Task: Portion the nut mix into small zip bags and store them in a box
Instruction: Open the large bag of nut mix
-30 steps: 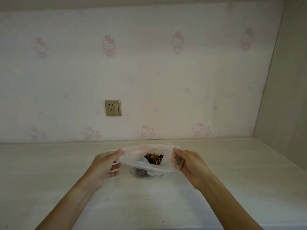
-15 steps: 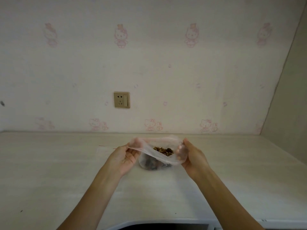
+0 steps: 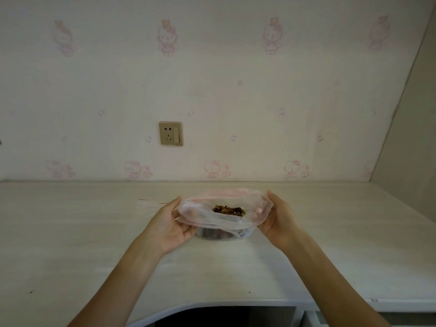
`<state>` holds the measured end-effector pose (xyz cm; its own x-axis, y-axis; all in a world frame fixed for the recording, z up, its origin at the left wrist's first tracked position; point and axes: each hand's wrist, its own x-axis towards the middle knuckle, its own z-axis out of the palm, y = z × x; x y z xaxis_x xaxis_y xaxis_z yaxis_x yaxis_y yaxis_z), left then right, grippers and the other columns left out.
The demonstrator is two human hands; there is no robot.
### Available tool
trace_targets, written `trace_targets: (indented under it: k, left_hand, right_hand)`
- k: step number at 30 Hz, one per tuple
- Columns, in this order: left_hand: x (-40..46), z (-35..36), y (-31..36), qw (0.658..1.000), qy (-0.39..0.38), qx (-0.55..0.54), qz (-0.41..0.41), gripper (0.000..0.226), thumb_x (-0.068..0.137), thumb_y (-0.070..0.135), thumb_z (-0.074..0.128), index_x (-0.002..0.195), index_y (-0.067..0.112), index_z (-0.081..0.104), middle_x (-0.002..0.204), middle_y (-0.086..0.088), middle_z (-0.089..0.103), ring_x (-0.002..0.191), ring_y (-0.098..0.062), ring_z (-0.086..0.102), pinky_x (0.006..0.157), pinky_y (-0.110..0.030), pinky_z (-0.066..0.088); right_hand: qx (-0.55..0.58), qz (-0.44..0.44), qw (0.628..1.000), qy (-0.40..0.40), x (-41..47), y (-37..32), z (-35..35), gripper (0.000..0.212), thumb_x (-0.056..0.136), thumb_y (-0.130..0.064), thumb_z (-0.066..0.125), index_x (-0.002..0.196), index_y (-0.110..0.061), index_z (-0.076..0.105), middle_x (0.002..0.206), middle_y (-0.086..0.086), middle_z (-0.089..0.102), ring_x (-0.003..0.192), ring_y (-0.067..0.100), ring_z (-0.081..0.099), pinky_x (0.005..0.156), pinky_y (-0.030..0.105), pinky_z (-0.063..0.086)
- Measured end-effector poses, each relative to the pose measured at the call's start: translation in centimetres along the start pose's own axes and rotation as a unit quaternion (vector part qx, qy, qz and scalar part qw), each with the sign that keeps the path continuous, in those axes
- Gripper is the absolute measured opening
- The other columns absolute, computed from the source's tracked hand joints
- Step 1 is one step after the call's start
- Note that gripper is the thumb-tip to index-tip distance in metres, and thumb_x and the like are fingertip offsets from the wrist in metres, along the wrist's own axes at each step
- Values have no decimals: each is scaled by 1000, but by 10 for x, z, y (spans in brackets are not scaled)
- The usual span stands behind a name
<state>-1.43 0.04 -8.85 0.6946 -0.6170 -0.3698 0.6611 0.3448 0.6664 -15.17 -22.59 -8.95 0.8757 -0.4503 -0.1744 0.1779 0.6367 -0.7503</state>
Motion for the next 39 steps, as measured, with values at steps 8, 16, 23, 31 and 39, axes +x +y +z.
trace_targets:
  k: [8, 16, 23, 31, 39]
  left_hand:
    - [-2, 13, -6, 992, -48, -114, 26, 22, 100, 6, 54, 117, -4, 63, 99, -15, 73, 84, -19, 69, 73, -28, 62]
    - [18, 17, -16, 999, -6, -12, 47, 25, 94, -6, 40, 104, -2, 62, 73, -13, 64, 58, -16, 58, 52, -26, 51]
    - [-2, 13, -9, 933, 89, 283, 205, 79, 74, 67, 77, 137, 33, 45, 131, 1, 55, 120, -20, 60, 81, -37, 57]
    - [5, 19, -8, 779, 99, 526, 326, 15, 99, 32, 69, 96, 20, 77, 76, 11, 65, 67, -11, 60, 59, -22, 42]
    - [3, 30, 9, 918, 31, 378, 118, 30, 91, 47, 69, 80, 23, 83, 93, 9, 77, 99, -18, 67, 88, -36, 53]
  right_hand:
    - [145, 8, 989, -36, -9, 6, 0, 37, 111, -26, 41, 115, 1, 65, 86, 13, 76, 72, 20, 74, 63, 31, 63]
    - [89, 14, 996, 1, -10, 16, 12, 19, 102, -14, 49, 94, -5, 63, 61, 7, 66, 48, 17, 63, 42, 28, 52]
    - [-299, -169, 935, 88, -24, 2, 7, 44, 86, -55, 75, 122, -39, 56, 118, -6, 62, 101, 12, 65, 88, 45, 60]
    - [-504, -207, 836, 62, -19, -5, 19, 26, 100, -32, 65, 98, -7, 73, 79, 20, 68, 51, 10, 59, 49, 32, 54]
    - [-390, -23, 919, 49, -4, -10, 16, 54, 92, -66, 59, 103, -17, 80, 123, 12, 69, 119, 26, 63, 104, 45, 53]
